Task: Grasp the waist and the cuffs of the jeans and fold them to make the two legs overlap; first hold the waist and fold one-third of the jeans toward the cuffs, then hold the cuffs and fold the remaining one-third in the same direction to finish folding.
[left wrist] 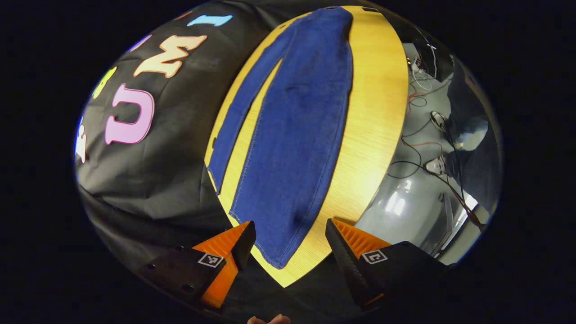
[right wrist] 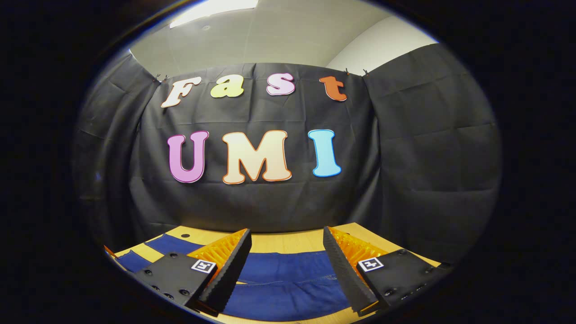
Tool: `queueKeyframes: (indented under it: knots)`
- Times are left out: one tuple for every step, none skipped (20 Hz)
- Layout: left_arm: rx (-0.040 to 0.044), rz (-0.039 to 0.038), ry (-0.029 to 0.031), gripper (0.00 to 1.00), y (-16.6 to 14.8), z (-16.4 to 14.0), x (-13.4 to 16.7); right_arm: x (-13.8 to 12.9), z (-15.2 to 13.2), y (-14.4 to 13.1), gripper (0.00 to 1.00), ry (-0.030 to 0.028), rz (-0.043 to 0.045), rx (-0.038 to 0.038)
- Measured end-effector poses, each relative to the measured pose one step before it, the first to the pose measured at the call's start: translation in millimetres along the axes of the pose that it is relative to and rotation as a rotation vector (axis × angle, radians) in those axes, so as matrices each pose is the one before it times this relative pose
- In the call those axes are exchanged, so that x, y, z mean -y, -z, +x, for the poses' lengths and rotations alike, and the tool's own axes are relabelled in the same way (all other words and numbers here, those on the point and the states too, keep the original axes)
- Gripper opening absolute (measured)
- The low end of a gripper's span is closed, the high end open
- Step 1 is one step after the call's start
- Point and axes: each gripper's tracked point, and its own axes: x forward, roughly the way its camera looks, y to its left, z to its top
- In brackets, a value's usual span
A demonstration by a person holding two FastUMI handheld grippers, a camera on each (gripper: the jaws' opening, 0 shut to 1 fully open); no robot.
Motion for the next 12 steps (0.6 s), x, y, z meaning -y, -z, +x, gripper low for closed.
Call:
queueKeyframes:
  knots:
    - [0.00399, 0.02464, -0.00288, 0.95, -0.27, 3.86, -1.18, 2.99, -1.03, 0.02, 0.98, 0.00874, -0.00409, -0.00321]
    - [0.00624, 0.02220, -0.00510, 0.93, -2.94, 4.88, -4.65, 3.13, -1.74, 2.39, 1.00, 0.00902, -0.00520, -0.00422]
    - [-0.00041, 0.01559, -0.00152, 0.91, -0.08, 5.89, -3.23, 3.58, -1.97, 0.81, 0.99, 0.00951, -0.00668, -0.00471]
    - [0.00070, 0.00908, 0.00513, 0.90, -0.55, 5.97, -2.43, 3.63, -1.28, 2.48, 0.98, 0.00929, -0.00849, -0.00495]
    - [0.00602, 0.00349, 0.00805, 0.91, -0.92, 4.44, -2.99, 3.74, -1.48, 2.26, 1.00, 0.00987, -0.00916, -0.00672]
    - [0.00734, 0.00260, 0.00880, 0.93, -1.40, 6.00, -2.07, 3.80, -1.54, 2.08, 1.00, 0.01060, -0.00794, -0.00782]
    - [0.01090, 0.00717, 0.00062, 0.90, -1.23, 3.48, -3.33, 3.85, -1.34, 1.16, 0.99, 0.01054, -0.00524, -0.00385]
    - [0.00612, 0.01450, 0.01268, 0.84, -1.64, 4.39, 0.17, 3.24, -0.81, 0.99, 1.00, 0.01028, -0.00410, -0.00348]
    - [0.00021, 0.00764, 0.03824, 0.84, 0.19, 1.53, 7.06, 3.26, -1.05, 1.88, 0.98, 0.00816, -0.00519, -0.00501]
    - [-0.00741, 0.00737, 0.02847, 0.67, -0.39, 3.89, 4.54, 1.35, -2.19, 3.35, 1.00, 0.00321, -0.00864, -0.00695]
    - [-0.00875, 0.00750, 0.02091, 0.49, 1.81, 1.55, 2.65, 0.75, -1.55, 2.78, 1.00, -0.00012, -0.01288, -0.00878]
    - [0.00233, 0.01002, 0.00341, 0.31, -1.11, 2.08, 1.01, 1.39, -0.44, 1.90, 1.00, -0.00021, -0.01915, -0.00213]
